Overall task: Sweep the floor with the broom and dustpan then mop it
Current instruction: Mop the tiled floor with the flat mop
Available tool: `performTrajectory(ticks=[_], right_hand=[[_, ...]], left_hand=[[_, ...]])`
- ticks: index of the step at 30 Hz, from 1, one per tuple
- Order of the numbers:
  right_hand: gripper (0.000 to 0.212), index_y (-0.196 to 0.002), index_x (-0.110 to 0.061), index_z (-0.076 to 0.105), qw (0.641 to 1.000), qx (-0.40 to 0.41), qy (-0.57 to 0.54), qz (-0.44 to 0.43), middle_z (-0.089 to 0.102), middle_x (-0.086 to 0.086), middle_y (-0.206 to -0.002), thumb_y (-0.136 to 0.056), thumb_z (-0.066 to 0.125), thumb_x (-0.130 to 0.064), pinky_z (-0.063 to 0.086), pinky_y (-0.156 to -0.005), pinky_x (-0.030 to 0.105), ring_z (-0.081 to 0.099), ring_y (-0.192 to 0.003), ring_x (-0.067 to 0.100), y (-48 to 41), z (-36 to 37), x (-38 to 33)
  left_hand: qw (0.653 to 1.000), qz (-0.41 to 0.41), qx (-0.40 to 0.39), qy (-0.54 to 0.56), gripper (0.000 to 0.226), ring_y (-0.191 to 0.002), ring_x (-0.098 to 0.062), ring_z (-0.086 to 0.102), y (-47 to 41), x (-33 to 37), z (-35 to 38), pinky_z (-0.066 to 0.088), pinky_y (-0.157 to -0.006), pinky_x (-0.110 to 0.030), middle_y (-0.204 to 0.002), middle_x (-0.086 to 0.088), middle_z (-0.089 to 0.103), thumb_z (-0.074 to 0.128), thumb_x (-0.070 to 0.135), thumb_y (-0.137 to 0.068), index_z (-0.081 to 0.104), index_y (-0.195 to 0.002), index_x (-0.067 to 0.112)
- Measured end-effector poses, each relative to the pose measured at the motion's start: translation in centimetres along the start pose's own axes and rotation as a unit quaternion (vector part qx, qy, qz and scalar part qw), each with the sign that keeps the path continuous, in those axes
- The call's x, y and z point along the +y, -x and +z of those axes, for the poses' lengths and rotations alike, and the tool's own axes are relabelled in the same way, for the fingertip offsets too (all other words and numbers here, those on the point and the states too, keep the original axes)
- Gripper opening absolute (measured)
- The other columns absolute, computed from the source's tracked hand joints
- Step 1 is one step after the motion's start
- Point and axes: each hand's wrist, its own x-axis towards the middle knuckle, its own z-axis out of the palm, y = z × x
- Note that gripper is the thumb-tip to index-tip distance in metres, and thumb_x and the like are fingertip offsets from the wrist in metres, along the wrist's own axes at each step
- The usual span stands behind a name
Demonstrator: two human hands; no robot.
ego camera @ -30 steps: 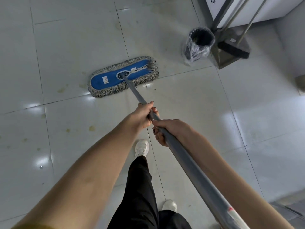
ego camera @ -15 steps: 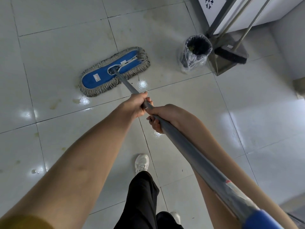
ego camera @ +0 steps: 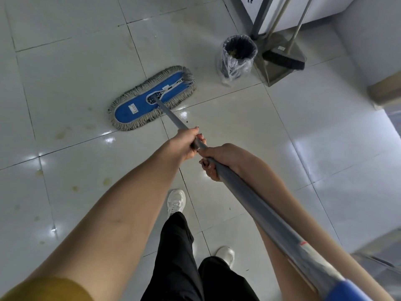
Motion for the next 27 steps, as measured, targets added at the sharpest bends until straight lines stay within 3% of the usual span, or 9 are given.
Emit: performTrajectory(ticks=[6,9,12,14,19,21,24,27], right_hand=[[0.034,-0.069,-0.01,0.041,1.0,0.013,-0.021,0.014,0.036,0.0,-0.059,-0.1,0.047,-0.022,0.029,-0.028,0.008,0.033,-0.019,0.004,4.4,-5.5,8.0],[0.035,-0.067,-0.011,0.04,0.999,0.013,-0.044,0.028,0.038,0.0,-0.046,-0.1,0.045,-0.023,0.027,-0.027,0.008,0.033,-0.019,0.004,6.0,-7.6,11.2],[0.035,-0.067,-0.012,0.038,0.998,0.012,-0.045,0.043,0.039,-0.002,-0.036,-0.1,0.042,-0.026,0.026,-0.027,0.008,0.032,-0.019,0.002,7.4,-9.5,13.6],[0.037,-0.069,-0.011,0.038,0.998,0.014,-0.041,0.049,0.04,-0.002,-0.041,-0.1,0.042,-0.031,0.026,-0.026,0.008,0.032,-0.019,0.002,7.6,-10.2,14.4],[0.04,-0.07,-0.013,0.037,0.999,0.015,-0.02,0.037,0.033,-0.002,-0.061,-0.101,0.04,-0.037,0.026,-0.025,0.009,0.03,-0.018,0.002,6.8,-9.8,13.2],[0.04,-0.07,-0.012,0.037,0.999,0.018,-0.01,0.033,0.035,-0.002,-0.057,-0.101,0.04,-0.036,0.026,-0.024,0.008,0.03,-0.017,0.002,6.4,-9.7,11.8],[0.04,-0.07,-0.011,0.038,0.999,0.023,0.0,0.029,0.038,-0.002,-0.034,-0.101,0.04,-0.036,0.026,-0.025,0.007,0.031,-0.017,0.002,5.8,-9.4,9.4],[0.037,-0.071,-0.013,0.037,0.999,0.02,-0.022,0.015,0.037,-0.002,-0.029,-0.101,0.042,-0.034,0.026,-0.025,0.007,0.031,-0.017,0.002,4.5,-8.2,6.8]], left_hand=[[0.999,-0.025,-0.009,-0.043,0.026,-0.053,-0.011,0.04,3.2,-8.9,4.5,0.039,-0.034,-0.013,-0.063,-0.002,0.041,0.045,0.019,-0.101,0.038,-0.077,0.009],[0.998,-0.032,-0.023,-0.058,0.028,-0.051,-0.011,0.041,4.5,-12.3,6.5,0.039,-0.032,-0.012,-0.061,-0.001,0.041,0.044,0.019,-0.101,0.038,-0.075,0.01],[0.995,-0.049,-0.033,-0.085,0.033,-0.032,-0.01,0.048,5.8,-15.2,8.3,0.037,-0.031,-0.011,-0.042,0.001,0.046,0.042,0.022,-0.101,0.038,-0.071,0.01],[0.994,-0.055,-0.037,-0.092,0.034,-0.024,-0.01,0.045,6.1,-16.2,8.9,0.037,-0.03,-0.011,-0.035,0.001,0.045,0.042,0.022,-0.102,0.037,-0.07,0.01],[0.996,-0.037,-0.038,-0.071,0.031,-0.053,-0.01,0.043,5.6,-15.3,8.8,0.04,-0.034,-0.014,-0.063,-0.001,0.04,0.041,0.018,-0.102,0.039,-0.073,0.009],[0.996,-0.028,-0.043,-0.066,0.031,-0.049,-0.009,0.045,5.3,-14.2,8.8,0.04,-0.033,-0.012,-0.063,-0.002,0.039,0.041,0.018,-0.102,0.038,-0.072,0.009],[0.996,-0.015,-0.053,-0.067,0.03,-0.029,-0.006,0.048,4.6,-12.2,8.9,0.039,-0.032,-0.012,-0.063,-0.002,0.04,0.041,0.018,-0.102,0.039,-0.073,0.009],[0.997,-0.017,-0.047,-0.066,0.028,-0.026,-0.006,0.047,3.2,-9.3,8.3,0.04,-0.033,-0.012,-0.063,-0.001,0.041,0.045,0.017,-0.1,0.04,-0.074,0.009]])
